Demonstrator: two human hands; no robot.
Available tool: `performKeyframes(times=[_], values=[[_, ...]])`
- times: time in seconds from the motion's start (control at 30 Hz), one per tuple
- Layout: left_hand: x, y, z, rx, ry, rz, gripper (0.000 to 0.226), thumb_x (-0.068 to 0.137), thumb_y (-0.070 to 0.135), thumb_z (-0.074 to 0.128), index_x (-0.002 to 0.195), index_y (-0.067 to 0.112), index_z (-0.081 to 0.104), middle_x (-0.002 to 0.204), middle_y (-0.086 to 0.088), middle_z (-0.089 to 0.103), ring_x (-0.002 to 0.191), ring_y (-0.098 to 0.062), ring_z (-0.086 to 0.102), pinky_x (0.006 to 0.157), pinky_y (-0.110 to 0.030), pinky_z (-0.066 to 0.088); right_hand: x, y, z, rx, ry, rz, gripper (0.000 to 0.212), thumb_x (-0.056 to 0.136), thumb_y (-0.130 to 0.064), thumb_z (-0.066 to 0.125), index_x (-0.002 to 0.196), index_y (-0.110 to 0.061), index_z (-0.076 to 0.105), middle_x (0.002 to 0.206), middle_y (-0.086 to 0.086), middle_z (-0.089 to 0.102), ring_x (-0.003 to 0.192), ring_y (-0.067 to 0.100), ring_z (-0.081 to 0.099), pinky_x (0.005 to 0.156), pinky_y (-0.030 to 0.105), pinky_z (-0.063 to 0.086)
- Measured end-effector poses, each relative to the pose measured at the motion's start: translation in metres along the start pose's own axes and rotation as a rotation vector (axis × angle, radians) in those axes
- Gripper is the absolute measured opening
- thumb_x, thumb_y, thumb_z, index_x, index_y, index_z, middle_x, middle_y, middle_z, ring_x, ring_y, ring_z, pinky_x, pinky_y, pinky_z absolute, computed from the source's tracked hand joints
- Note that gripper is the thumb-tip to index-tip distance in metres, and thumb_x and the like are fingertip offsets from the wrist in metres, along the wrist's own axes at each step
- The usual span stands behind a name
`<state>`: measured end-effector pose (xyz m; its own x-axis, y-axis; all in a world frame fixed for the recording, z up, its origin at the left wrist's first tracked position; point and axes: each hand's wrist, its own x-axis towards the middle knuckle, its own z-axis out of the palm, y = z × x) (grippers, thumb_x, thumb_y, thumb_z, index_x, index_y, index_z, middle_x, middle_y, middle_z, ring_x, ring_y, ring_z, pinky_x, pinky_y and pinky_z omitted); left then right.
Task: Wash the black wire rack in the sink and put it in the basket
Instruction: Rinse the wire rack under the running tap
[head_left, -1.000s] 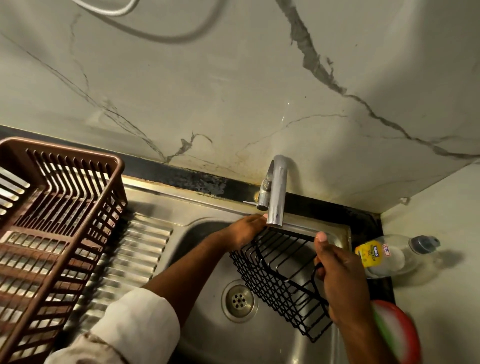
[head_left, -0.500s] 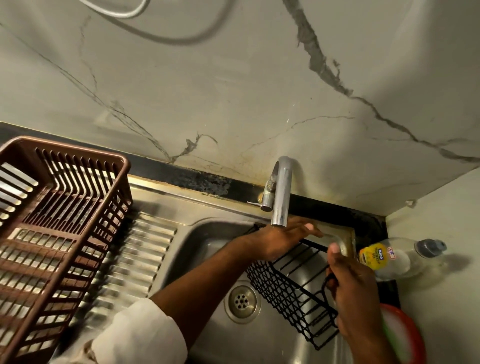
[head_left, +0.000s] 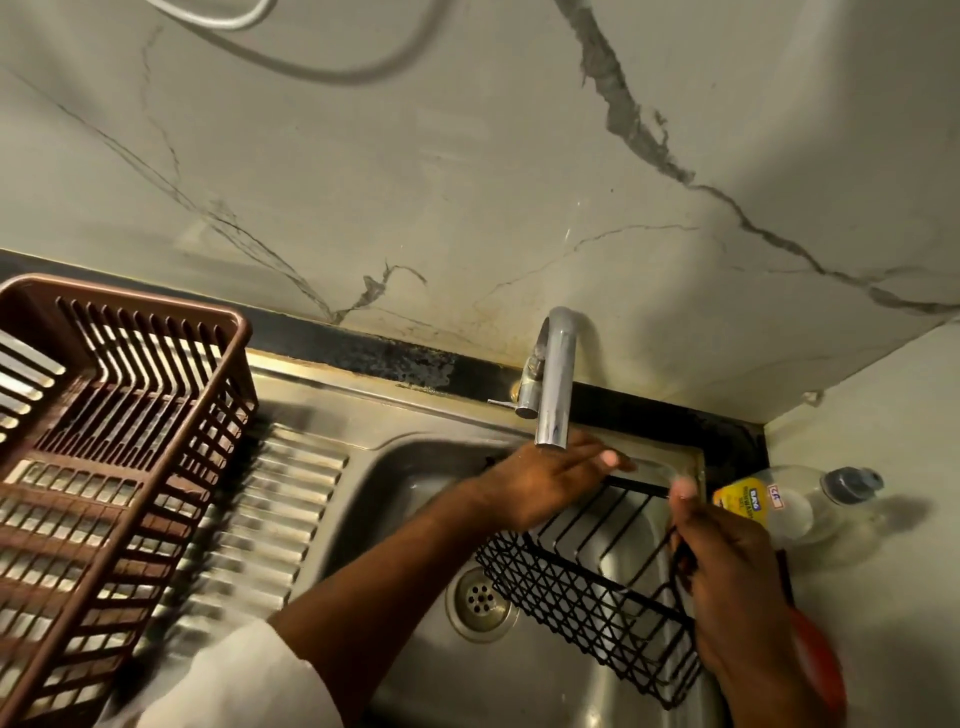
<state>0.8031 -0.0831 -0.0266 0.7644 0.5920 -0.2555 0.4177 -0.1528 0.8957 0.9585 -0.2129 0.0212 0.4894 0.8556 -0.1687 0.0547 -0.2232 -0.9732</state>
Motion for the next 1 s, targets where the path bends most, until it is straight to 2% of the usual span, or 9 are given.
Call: performKeyframes(times=[0.17,0.33,0.43,0.53,0.63,0.7,0.77,0.87,1.0], values=[[-0.001,-0.009,-0.004,-0.084,0.048,0.029,0.049,0.102,0.068,0.025,0.131,0.048,0.059,0.139,0.004,0.055,0.131,-0.016,0.05,0.112,-0.04,0.041,-0.004,0.006,0.006,0.077,-0.003,0.008,0.07,0.084,-0.054,0.062,0.056,0.002,0.033,0.05,0.004,0.027,0.045,0.015,0.024,0.049,0.026,0.025],[-0.001,-0.051,-0.03,-0.061,0.148,-0.152,0.064,0.094,0.073,0.028,0.128,0.032,0.063,0.132,0.0,0.059,0.126,-0.019,0.053,0.112,-0.05,0.043,-0.008,0.009,-0.015,0.144,0.093,0.071,0.081,0.047,-0.085,0.077,0.055,-0.009,0.051,0.062,0.011,0.036,0.06,0.022,0.035,0.059,0.027,0.032],[-0.008,-0.057,-0.036,-0.394,0.158,-0.164,0.028,0.104,0.045,0.048,0.109,0.024,0.066,0.105,-0.003,0.068,0.103,-0.018,0.065,0.102,-0.045,0.051,-0.005,0.018,-0.023,0.142,0.125,0.128,0.082,0.041,-0.084,0.08,0.061,-0.008,0.055,0.069,0.016,0.041,0.067,0.029,0.039,0.069,0.035,0.034],[-0.006,-0.051,-0.038,-0.672,0.204,-0.183,0.033,0.081,0.045,0.072,0.089,0.013,0.07,0.076,-0.006,0.066,0.072,-0.021,0.063,0.073,-0.035,0.051,-0.001,0.035,-0.025,0.276,0.174,0.161,0.061,0.049,-0.075,0.083,0.069,-0.021,0.061,0.062,0.001,0.055,0.056,0.016,0.053,0.059,0.024,0.044],[0.006,-0.04,-0.042,-0.557,0.257,-0.255,0.025,0.083,0.035,0.075,0.081,0.011,0.069,0.061,0.0,0.062,0.053,-0.012,0.055,0.056,-0.026,0.043,0.0,0.05,-0.03,0.336,0.149,0.203,0.023,0.093,-0.039,0.061,0.088,-0.016,0.062,0.066,-0.001,0.066,0.053,0.005,0.063,0.052,0.018,0.05],[0.014,-0.032,-0.043,-0.505,0.284,-0.286,0.019,0.087,0.022,0.077,0.088,0.008,0.064,0.07,-0.002,0.065,0.061,-0.012,0.061,0.069,-0.035,0.057,0.001,0.054,-0.034,0.1,0.101,0.196,0.026,0.102,-0.022,0.05,0.085,-0.007,0.063,0.063,0.007,0.066,0.052,0.012,0.063,0.055,0.026,0.05],[0.017,-0.021,-0.046,-0.418,0.299,-0.305,0.02,0.087,0.017,0.077,0.088,0.012,0.057,0.08,-0.002,0.063,0.072,-0.012,0.062,0.084,-0.035,0.06,0.001,0.056,-0.037,-0.036,0.018,0.112,0.031,0.1,-0.037,0.053,0.087,-0.017,0.073,0.074,0.01,0.073,0.064,0.017,0.069,0.061,0.029,0.056],[0.019,-0.008,-0.043,-0.242,0.273,-0.215,0.015,0.093,0.012,0.073,0.091,0.012,0.058,0.08,0.003,0.058,0.07,-0.006,0.057,0.061,-0.009,0.052,0.007,0.058,-0.034,-0.276,-0.11,0.021,0.017,0.09,-0.055,0.06,0.089,-0.045,0.074,0.082,-0.003,0.076,0.074,0.007,0.072,0.07,0.029,0.058],[0.024,0.007,-0.025,-0.113,0.142,-0.08,0.024,0.089,0.021,0.075,0.09,-0.002,0.068,0.077,-0.012,0.068,0.063,-0.018,0.064,0.055,-0.027,0.056,0.016,0.058,0.013,-0.434,-0.226,0.017,0.043,0.092,-0.065,0.044,0.086,-0.03,0.069,0.076,-0.006,0.073,0.061,0.008,0.067,0.063,0.033,0.054]])
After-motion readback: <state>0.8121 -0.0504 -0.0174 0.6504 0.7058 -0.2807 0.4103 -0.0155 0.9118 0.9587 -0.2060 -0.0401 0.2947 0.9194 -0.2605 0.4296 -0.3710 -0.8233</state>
